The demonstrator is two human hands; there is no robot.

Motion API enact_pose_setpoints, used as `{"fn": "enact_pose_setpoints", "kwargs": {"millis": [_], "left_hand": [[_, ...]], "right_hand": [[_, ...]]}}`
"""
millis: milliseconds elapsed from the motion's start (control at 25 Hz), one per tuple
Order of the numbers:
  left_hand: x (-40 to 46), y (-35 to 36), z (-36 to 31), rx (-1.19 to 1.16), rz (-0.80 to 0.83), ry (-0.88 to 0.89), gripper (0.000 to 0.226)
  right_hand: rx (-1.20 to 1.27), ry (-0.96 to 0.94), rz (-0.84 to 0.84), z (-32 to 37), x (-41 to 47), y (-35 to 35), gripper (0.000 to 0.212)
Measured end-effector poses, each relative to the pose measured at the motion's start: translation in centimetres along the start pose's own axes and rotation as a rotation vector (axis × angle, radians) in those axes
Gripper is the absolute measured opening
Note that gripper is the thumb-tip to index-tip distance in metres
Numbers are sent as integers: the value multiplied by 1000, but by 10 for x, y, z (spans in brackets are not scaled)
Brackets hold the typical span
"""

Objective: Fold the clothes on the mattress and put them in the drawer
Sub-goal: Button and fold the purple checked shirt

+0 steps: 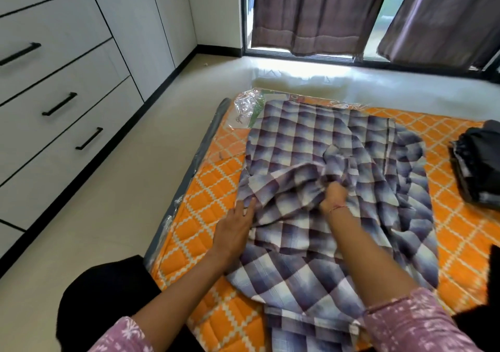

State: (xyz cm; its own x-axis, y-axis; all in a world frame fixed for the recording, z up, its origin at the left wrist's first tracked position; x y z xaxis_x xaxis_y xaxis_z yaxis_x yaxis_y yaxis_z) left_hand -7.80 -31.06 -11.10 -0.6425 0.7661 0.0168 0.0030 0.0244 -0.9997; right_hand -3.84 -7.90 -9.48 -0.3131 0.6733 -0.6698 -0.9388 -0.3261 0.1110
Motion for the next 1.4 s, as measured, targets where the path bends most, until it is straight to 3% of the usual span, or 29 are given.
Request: {"fn": "enact_pose_setpoints", "kwargs": {"millis": [120, 200, 280, 400, 440, 520, 600, 640, 720, 800, 880, 920, 1000, 1120, 1160, 1280, 1400], "left_hand": [[-15, -7, 4, 35, -27, 92, 75], [-23, -10, 6, -27, -6, -8, 80], [-30, -11, -1, -152, 18, -43, 59], [-41, -15, -20, -71, -88, 207, 19], [-44, -15, -22, 2, -110, 247, 18], [-50, -6, -23, 52, -122, 239, 33], [-56, -2, -22, -91, -16, -15, 55], [-58, 3, -23, -160, 34, -86, 55], [-62, 7, -26, -212, 34, -78, 48], [-64, -4, -37, -83, 63, 125, 51], [-65, -10, -43, 109, 49, 270, 60], [-66, -10, -47, 136, 51, 304, 63], [-67, -10, -56, 124, 72, 298, 66], [-68, 1, -57, 83, 141, 93, 57], [-71, 3, -58, 99, 182, 108, 53], [-70, -8, -67, 283, 41, 345, 49], [-73, -8, -77, 282, 328, 415, 43]], "right_hand": [[434, -19, 325, 41, 8, -39, 27], [638, -39, 351, 38, 4, -67, 38], [479, 85, 400, 3, -11, -67, 51], [41, 176, 309, -29, -27, -47, 25], [-10, 159, 234, -23, -23, -52, 25], [229, 107, 211, -3, -10, -67, 36], [506, 53, 293, 4, -11, -81, 48], [527, 80, 328, -6, -17, -83, 51], [303, 203, 424, -42, -36, -65, 36], [156, 211, 299, -53, -37, -54, 11], [169, 132, 132, -41, -28, -64, 23], [279, 88, 142, -34, -23, -72, 28], [405, 114, 245, -36, -23, -83, 35], [116, 170, 232, -56, -27, -85, 28], [62, 91, 167, -52, -28, -86, 24], [43, -180, 3, -40, -37, -105, 26], [-51, -252, -238, -73, -56, -136, 23]]}}
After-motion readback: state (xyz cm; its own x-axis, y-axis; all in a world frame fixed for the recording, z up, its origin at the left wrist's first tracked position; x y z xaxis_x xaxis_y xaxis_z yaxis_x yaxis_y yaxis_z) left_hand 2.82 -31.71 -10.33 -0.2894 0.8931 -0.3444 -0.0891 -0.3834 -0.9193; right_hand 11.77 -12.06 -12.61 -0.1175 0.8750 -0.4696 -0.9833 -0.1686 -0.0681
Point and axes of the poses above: each hand's wrist, its own x-axis towards the middle knuckle, its own y-axis out of the palm, z = x × y, the point moved 2 cm from there along x, towards the middle knuckle, and after that the axes turned 7 degrees about y, right-handed, at the moved point
